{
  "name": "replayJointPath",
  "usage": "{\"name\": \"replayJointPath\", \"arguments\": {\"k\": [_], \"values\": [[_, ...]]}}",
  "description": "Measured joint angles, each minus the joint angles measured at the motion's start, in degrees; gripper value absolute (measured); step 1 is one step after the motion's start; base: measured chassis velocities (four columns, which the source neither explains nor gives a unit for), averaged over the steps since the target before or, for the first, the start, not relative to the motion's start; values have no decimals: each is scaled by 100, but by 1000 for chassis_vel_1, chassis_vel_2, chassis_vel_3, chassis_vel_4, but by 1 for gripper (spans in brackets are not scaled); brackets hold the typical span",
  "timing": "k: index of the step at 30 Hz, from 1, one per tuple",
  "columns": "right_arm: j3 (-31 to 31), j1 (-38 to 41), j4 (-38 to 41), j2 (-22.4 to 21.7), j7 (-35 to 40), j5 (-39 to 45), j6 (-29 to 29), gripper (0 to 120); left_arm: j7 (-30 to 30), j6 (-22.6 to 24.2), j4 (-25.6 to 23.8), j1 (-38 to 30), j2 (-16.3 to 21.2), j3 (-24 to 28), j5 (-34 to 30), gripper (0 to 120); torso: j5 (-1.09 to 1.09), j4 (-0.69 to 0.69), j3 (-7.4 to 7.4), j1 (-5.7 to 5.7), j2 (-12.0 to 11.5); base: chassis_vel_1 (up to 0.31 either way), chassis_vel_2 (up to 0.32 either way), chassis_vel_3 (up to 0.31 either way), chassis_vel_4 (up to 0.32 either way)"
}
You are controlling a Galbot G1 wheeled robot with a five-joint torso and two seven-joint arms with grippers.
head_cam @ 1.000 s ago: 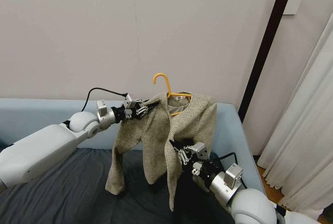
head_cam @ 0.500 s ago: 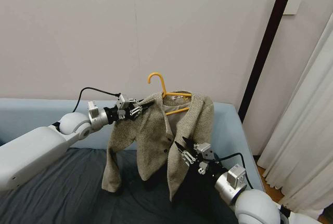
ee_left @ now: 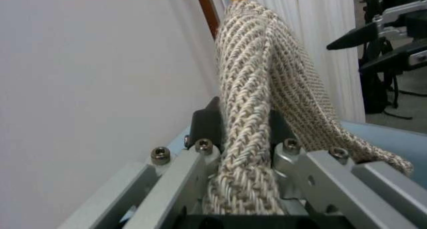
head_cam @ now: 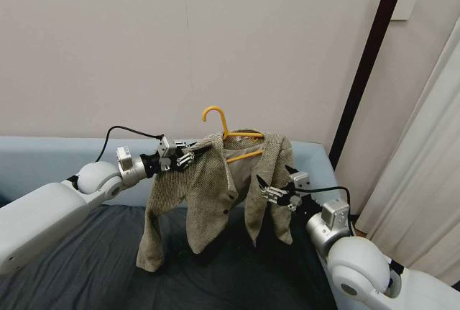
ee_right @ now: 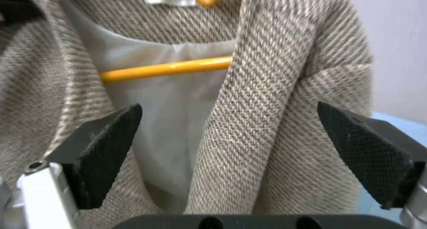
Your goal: Pick up the clothes from the sofa and hang them on the clothes hanger.
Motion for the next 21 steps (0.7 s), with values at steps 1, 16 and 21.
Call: {"name": "replayJointPath", "arguments": {"k": [1,16,21], "values": [[-32,46,-25,36,29,48,-12,100,-3,0,-23,13,12,-4,1,8,0,0,0,0,0,0,0,0,0],[-441,562,-363,426,472,409,-38,63,33,0,-350,651,382,-481,59,8,-1,0,0,0,0,0,0,0,0],[-530,621,-363,484,469,284,-5,46,45,0,-369,772,433,-579,70,8,-1,0,-1,0,0,0,0,0,0]]}}
